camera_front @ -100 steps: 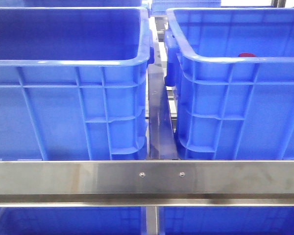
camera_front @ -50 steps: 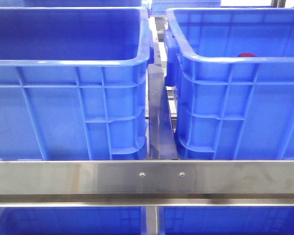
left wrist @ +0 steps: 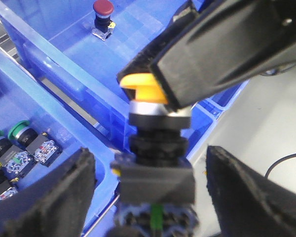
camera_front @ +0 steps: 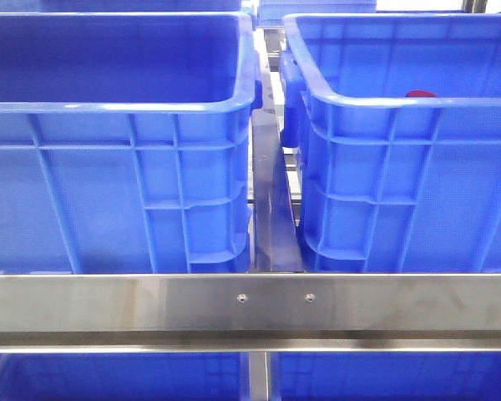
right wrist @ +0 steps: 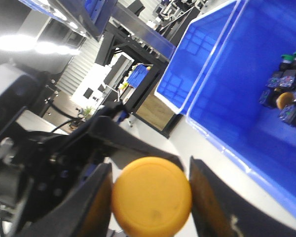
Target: Pick red and yellow buttons and place in box
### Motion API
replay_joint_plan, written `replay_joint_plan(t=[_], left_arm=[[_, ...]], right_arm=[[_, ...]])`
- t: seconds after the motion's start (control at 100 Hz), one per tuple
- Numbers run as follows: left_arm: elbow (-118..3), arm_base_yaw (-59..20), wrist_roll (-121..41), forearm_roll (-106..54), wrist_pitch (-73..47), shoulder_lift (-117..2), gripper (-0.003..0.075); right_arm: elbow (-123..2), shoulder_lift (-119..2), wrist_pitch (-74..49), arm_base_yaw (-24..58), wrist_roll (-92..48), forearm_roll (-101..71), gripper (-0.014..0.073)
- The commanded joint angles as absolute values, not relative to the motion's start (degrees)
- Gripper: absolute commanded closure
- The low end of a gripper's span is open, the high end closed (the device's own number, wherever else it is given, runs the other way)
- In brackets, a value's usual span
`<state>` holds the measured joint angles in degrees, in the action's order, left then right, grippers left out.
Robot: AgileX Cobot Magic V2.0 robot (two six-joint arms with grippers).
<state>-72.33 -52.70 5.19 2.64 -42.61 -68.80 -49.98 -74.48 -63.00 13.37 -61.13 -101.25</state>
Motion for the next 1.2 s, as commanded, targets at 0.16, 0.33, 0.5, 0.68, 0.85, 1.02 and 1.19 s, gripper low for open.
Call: replay_joint_plan(t=[0.16, 0.33, 0.5, 0.68, 0.85, 1.02, 1.19], left_arm=[[-74.22, -53.07, 5.38, 3.75, -40.32, -64.1, 0.0258], [-72.77, -50.06, 7.86, 5.98, -40.17, -61.92, 0.0258], [-69.05, -42.55, 10.31, 9.01, -40.17, -59.19, 0.0258], [-64.0, -31.26, 11.5, 9.01, -39.74, -54.34, 0.0258], [-58.4, -20.91, 12.65, 9.01, -38.44, -47.02, 0.0258], [-52.33, -13.81, 13.12, 9.01, -38.07, -38.34, 0.0258], [-46.75, -11.31, 13.15, 9.01, -38.07, -29.68, 0.0258]], right_arm=[[-52.0, -73.34, -61.09, 11.57, -64.45, -109.92, 0.0463], [-52.0, -73.34, -60.92, 7.82, -64.45, -109.92, 0.0463], [-52.0, -73.28, -62.01, 5.64, -64.45, -109.92, 0.0463], [-52.0, -73.28, -62.14, 5.39, -64.45, -109.92, 0.0463], [-52.0, -73.28, -62.14, 5.39, -64.45, -109.92, 0.0463], [-52.0, -73.28, -62.03, 5.4, -64.45, -109.92, 0.0463], [-52.0, -73.28, -61.29, 5.4, -65.02, -109.92, 0.0463]])
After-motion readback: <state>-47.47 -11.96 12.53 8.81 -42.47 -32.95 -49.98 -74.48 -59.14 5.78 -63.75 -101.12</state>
